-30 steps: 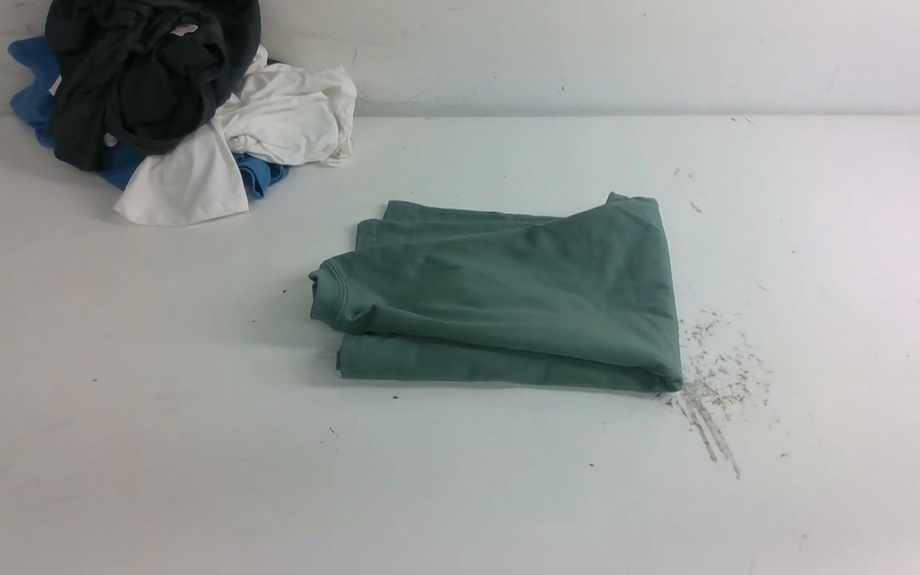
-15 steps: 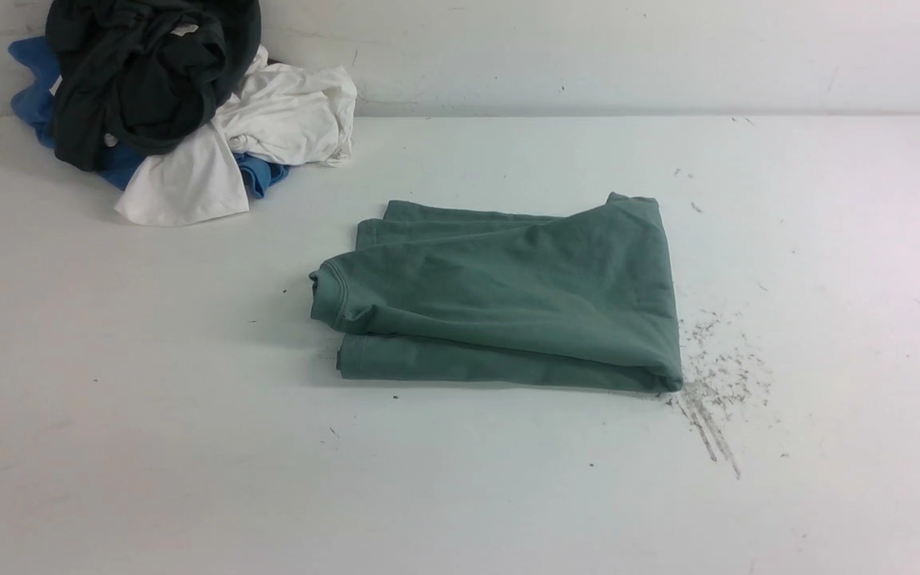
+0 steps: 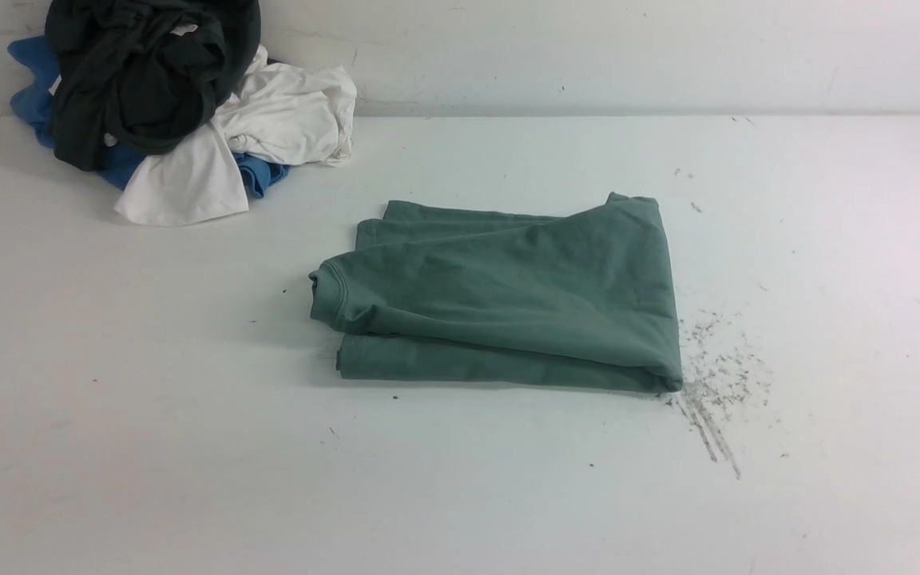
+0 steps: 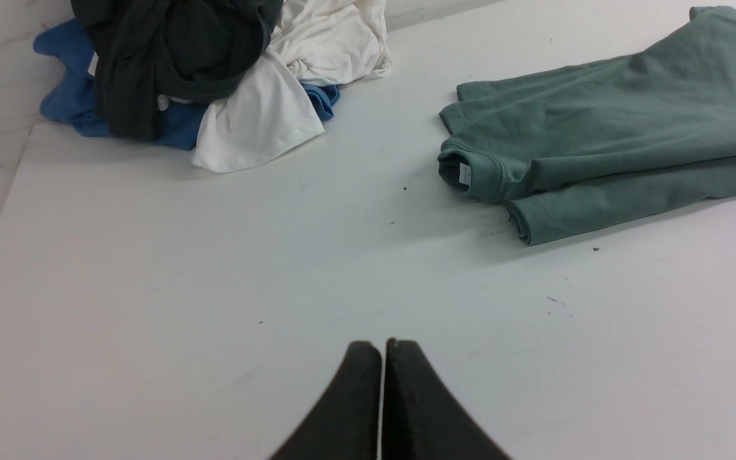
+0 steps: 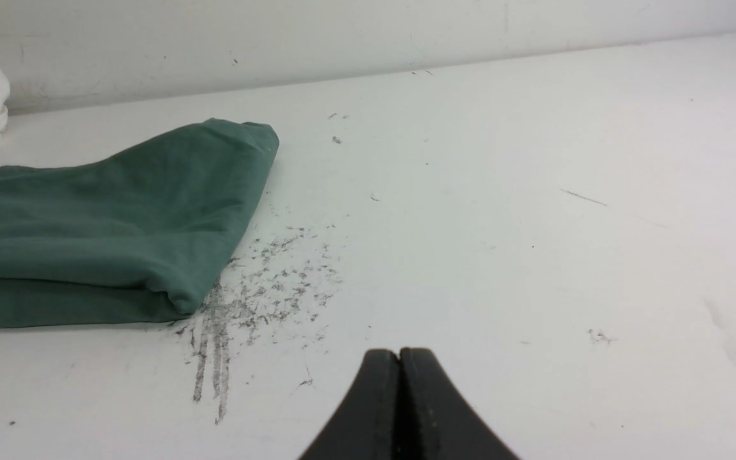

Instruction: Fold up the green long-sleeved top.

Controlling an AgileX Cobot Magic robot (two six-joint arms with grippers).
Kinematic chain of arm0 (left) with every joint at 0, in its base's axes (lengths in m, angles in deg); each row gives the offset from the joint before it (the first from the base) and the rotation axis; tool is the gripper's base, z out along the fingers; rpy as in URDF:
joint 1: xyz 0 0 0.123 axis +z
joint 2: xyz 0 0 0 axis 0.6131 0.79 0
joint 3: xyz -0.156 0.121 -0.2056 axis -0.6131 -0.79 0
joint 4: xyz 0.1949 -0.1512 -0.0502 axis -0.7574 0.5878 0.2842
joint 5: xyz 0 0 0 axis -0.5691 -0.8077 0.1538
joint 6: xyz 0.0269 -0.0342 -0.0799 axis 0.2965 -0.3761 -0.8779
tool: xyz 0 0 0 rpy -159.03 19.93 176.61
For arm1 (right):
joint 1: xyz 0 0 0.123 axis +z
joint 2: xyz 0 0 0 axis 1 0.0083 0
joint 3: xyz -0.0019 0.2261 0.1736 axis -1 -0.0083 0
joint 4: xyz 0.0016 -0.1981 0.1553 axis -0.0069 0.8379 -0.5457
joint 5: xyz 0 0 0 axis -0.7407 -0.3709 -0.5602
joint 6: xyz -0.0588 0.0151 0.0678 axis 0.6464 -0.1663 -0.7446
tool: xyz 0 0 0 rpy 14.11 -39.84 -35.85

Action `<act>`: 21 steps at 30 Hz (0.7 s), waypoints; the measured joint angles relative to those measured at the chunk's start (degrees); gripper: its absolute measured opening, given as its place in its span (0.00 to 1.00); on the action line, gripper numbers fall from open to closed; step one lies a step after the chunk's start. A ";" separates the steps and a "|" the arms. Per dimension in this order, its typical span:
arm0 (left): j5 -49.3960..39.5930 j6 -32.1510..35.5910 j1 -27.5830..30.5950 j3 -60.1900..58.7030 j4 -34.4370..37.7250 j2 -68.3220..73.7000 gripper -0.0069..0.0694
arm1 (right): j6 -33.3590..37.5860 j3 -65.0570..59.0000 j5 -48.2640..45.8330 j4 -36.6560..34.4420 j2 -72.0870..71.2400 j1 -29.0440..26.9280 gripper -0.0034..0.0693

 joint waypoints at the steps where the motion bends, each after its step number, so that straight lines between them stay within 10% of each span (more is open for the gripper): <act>1: 0.00 0.00 0.00 0.00 0.00 0.00 0.08 | 0.00 0.00 0.00 0.00 0.00 0.00 0.03; 21: 0.00 0.00 0.00 0.00 -0.40 0.00 0.08 | 0.00 0.00 0.00 0.00 0.00 0.00 0.03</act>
